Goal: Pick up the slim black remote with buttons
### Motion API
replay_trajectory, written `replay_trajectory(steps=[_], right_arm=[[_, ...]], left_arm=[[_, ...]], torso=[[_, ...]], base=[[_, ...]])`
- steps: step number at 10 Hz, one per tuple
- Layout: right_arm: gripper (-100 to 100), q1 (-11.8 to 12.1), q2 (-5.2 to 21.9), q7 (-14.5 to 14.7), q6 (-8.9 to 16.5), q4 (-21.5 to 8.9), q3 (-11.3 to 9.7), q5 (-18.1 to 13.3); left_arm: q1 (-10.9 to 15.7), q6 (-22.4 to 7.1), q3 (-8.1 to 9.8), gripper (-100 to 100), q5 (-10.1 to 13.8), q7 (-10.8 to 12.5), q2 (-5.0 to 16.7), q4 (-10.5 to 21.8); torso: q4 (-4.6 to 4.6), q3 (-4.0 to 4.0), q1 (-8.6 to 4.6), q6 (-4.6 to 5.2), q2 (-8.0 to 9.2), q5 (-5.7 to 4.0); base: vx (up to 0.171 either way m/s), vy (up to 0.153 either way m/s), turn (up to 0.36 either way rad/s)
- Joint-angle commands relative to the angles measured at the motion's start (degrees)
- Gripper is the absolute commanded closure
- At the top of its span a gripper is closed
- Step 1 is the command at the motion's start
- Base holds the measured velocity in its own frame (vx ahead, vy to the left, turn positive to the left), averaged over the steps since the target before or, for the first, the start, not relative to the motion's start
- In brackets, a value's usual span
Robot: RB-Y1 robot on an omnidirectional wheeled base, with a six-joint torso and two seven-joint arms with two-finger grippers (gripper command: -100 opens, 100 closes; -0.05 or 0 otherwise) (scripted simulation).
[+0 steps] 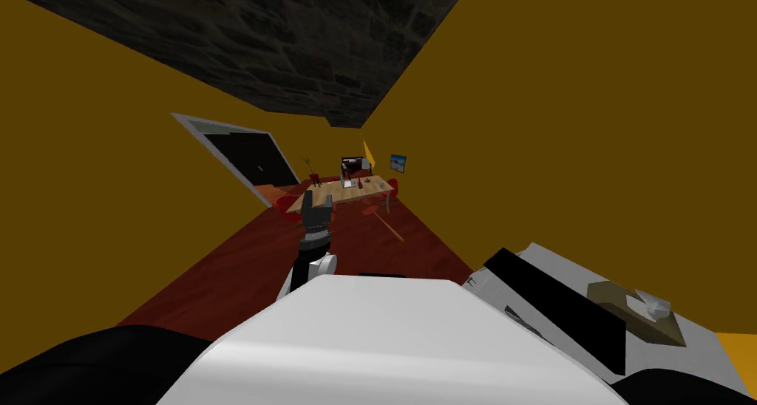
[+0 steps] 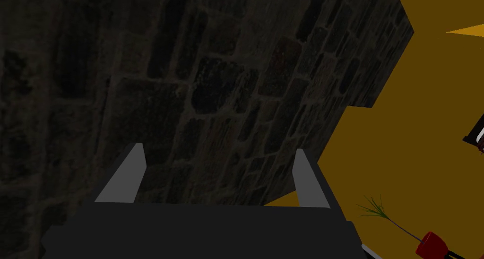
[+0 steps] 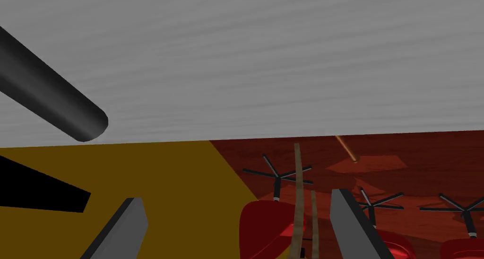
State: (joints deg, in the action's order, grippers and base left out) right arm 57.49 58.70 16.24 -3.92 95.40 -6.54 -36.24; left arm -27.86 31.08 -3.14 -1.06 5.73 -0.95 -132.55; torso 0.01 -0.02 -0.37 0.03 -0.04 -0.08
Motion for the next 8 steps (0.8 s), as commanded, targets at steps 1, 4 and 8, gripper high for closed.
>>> replay_trajectory(steps=[1,4,8], right_arm=[[-100,1.4,0.7,0.5,-0.1,-2.0,-0.9,-1.0],[-100,4.2,2.9,0.6,-0.2,-4.4,-2.2,-1.7],[-100,7.6,5.1,0.5,-0.6,-7.1,-4.2,-2.3]], left_arm=[[0.0,0.0,0.0,0,0.0,0.0,0.0,0.0],[0.0,0.0,0.01,0,0.0,0.0,0.0,0.0],[0.0,0.0,0.01,0,0.0,0.0,0.0,0.0]], torso=[[0.0,0.0,0.0,0.0,0.0,0.0],[0.01,0.01,-0.04,0.04,0.01,-0.02],[0.01,0.0,0.01,0.05,0.0,-0.01]], base=[[-0.027,-0.101,0.337],[-0.019,-0.093,0.257],[-0.023,-0.094,0.223]])
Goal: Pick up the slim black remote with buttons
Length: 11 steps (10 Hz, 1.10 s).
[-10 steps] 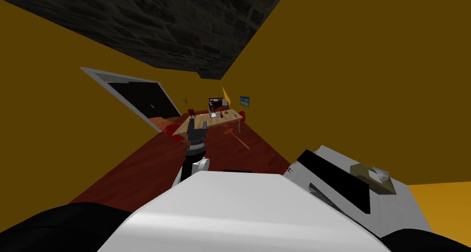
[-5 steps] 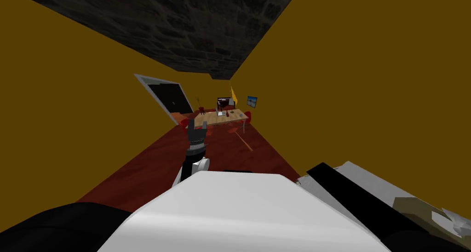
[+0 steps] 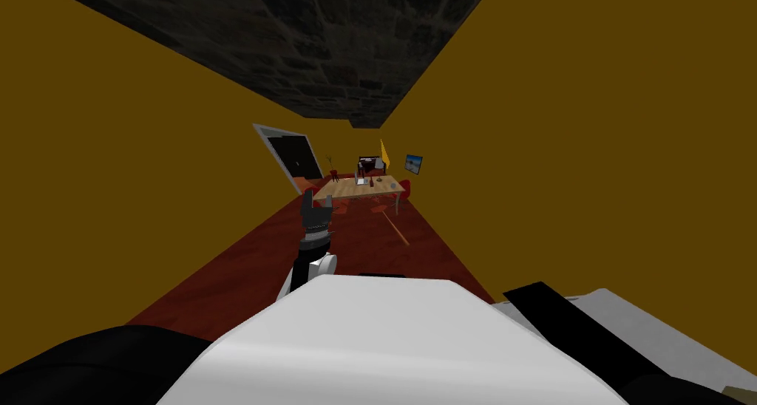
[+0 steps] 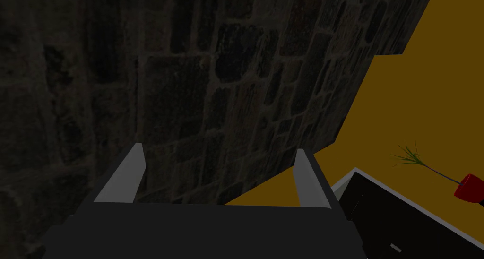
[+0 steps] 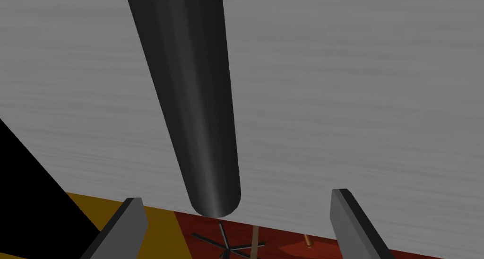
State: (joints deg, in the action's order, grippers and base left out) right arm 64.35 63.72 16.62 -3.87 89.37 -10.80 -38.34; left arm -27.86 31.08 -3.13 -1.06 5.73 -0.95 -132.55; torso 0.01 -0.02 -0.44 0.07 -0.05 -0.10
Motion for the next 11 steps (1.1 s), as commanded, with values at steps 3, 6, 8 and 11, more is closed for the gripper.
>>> replay_trajectory(steps=[3,6,8,11], right_arm=[[0,1.4,0.1,0.3,-1.0,-1.5,0.3,-0.4],[-100,-2.1,-3.1,1.4,-1.0,-5.1,-1.7,-0.7],[-100,-2.5,-3.5,1.5,-1.1,-5.6,-1.8,-0.7],[100,-2.6,-3.6,1.6,-1.2,-5.8,-1.9,-0.7]], left_arm=[[0.0,0.0,0.0,0,0.0,0.0,0.0,0.0],[0.0,0.0,0.0,0,0.0,0.0,0.0,0.0],[0.0,0.0,-0.01,0,0.0,0.0,0.0,0.0],[0.0,0.0,0.0,0,0.0,0.0,0.0,0.0]], torso=[[0.0,-0.03,0.24,0.05,-0.05,0.03],[-0.01,-0.05,0.35,0.04,-0.09,0.06],[0.0,-0.04,0.34,0.03,-0.09,0.02],[0.0,-0.04,0.21,0.03,-0.1,-0.1]], base=[[-0.012,-0.043,0.096],[-0.007,-0.015,0.078],[-0.006,-0.01,0.042],[0.0,0.0,0.0]])
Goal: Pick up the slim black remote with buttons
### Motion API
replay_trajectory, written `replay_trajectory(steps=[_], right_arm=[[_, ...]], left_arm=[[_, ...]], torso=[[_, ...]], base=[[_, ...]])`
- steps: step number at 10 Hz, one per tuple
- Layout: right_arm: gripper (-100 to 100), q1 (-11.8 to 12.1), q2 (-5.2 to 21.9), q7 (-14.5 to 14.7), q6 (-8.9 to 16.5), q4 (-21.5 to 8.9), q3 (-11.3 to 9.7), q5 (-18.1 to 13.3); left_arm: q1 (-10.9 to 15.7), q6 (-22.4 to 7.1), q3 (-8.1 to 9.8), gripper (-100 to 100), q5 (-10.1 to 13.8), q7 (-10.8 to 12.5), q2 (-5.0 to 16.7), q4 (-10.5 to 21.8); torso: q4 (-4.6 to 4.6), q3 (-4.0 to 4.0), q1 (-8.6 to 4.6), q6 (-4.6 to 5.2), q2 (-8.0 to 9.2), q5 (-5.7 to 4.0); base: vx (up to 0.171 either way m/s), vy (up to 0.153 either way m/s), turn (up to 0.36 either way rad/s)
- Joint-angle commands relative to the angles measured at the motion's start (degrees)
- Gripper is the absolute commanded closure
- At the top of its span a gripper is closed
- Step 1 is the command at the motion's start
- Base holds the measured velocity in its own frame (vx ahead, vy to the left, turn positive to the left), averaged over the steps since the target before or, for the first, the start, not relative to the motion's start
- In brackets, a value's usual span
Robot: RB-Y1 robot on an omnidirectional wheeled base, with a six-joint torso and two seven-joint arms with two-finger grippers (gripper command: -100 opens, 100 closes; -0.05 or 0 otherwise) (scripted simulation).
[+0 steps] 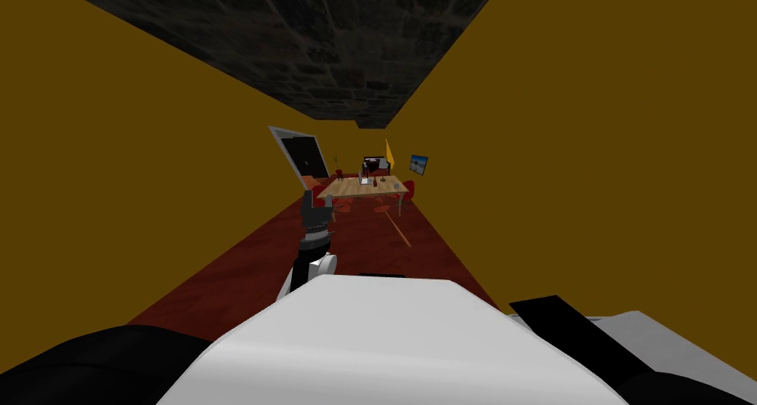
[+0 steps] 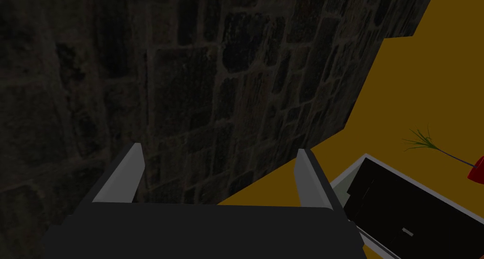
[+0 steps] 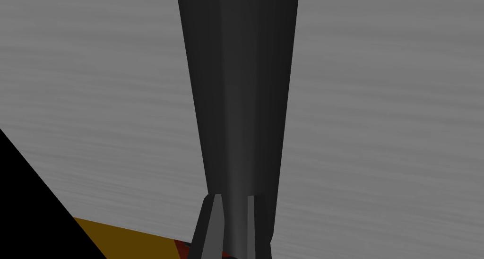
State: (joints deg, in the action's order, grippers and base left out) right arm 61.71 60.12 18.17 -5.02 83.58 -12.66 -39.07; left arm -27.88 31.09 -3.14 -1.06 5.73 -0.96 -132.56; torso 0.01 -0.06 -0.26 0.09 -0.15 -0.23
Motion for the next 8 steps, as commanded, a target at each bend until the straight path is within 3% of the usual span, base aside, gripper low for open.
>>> replay_trajectory(steps=[1,2,3,4,6,7,8], right_arm=[[100,0.0,0.0,0.0,0.0,0.0,0.0,0.0],[100,0.0,0.0,0.0,0.0,0.0,0.0,0.0],[0,0.0,0.0,0.0,0.0,0.0,0.0,0.0],[100,1.4,1.3,-0.4,0.2,1.6,0.7,0.2],[100,3.6,3.3,-1.1,0.2,3.9,1.9,0.3],[100,3.1,2.8,-0.9,0.1,3.2,1.7,0.3],[0,3.3,2.8,-0.9,0.1,3.4,1.9,0.3]], left_arm=[[0.0,0.0,0.0,0,0.0,0.0,0.0,0.0],[0.0,0.0,0.0,0,0.0,0.0,0.0,0.0],[0.0,0.0,0.0,0,0.0,0.0,0.0,0.0],[0.0,0.0,0.0,0,0.0,0.0,0.0,0.0],[0.0,0.0,0.0,0,0.0,0.0,0.0,0.0],[0.0,0.0,0.0,0,0.0,0.0,0.0,0.0],[0.0,0.0,0.0,0,0.0,0.0,0.0,0.0]], torso=[[0.0,0.0,0.0,0.0,0.0,0.0],[0.0,0.0,-0.01,0.0,0.0,0.0],[0.0,0.0,-0.01,0.0,0.0,0.0],[0.0,0.0,0.0,0.0,0.01,0.0],[-0.01,-0.01,0.1,0.03,-0.01,0.05],[-0.01,-0.01,0.13,0.03,-0.01,0.06],[0.0,0.0,0.08,0.0,-0.01,0.02]], base=[[0.0,0.0,0.0],[0.0,0.0,0.0],[0.0,0.0,0.0],[0.005,0.008,-0.096],[0.01,0.019,-0.094],[0.003,0.008,-0.018],[0.0,0.0,0.0]])
